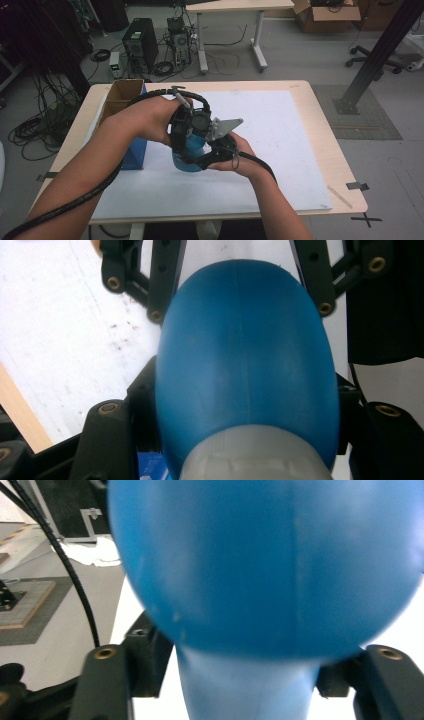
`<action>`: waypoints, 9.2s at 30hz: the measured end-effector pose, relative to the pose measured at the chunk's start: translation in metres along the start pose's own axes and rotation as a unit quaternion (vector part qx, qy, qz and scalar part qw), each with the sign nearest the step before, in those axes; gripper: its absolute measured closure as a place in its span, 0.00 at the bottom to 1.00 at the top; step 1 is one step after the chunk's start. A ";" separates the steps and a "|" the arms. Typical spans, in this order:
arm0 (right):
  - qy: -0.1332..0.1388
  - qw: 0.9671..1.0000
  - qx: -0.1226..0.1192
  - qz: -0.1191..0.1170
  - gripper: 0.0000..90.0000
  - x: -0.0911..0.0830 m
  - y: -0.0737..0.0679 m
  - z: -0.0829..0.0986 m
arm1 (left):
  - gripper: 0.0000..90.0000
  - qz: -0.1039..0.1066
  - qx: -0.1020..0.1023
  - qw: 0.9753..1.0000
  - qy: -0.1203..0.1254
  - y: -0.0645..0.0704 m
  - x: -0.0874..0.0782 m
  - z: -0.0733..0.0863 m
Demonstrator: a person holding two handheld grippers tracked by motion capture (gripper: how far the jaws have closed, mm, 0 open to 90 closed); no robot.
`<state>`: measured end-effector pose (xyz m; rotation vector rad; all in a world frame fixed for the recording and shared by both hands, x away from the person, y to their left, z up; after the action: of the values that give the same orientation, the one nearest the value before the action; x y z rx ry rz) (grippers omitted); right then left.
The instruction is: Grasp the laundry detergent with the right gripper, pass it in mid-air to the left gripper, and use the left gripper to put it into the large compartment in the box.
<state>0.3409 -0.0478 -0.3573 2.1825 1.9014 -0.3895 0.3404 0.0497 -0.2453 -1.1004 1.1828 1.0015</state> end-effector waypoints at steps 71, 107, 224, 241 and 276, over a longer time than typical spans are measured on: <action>-0.158 0.983 -0.010 0.092 0.01 -0.125 0.046 0.008 | 0.42 0.024 -0.337 0.941 0.019 -0.044 -0.054 0.028; -0.395 0.918 -0.006 -0.007 0.04 -0.144 0.084 -0.015 | 0.42 -0.035 -0.670 0.742 0.007 -0.066 -0.111 0.142; -0.412 0.911 0.020 -0.025 0.04 -0.133 0.081 0.011 | 0.42 0.006 -0.730 0.683 -0.035 -0.050 0.063 0.227; -0.414 0.910 0.022 -0.024 0.04 -0.135 0.079 0.012 | 0.42 0.006 -0.731 0.682 -0.028 -0.050 0.069 0.228; -0.416 0.909 0.020 -0.015 0.04 -0.141 0.077 0.014 | 0.33 0.012 -0.735 0.677 -0.022 -0.052 0.063 0.229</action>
<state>0.3985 -0.1943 -0.3234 1.5842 1.4263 -1.1489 0.4413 0.2658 -0.2919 -2.2210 0.0614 2.0671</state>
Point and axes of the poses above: each handheld gripper's, and its own axes: x roughly forward along the jaws, z roughly out of its underside, y roughly to its right, the point moved 1 cm from there along x, roughly forward along the jaws, and after that the axes turned 2 degrees about y, right-handed, at the moved point
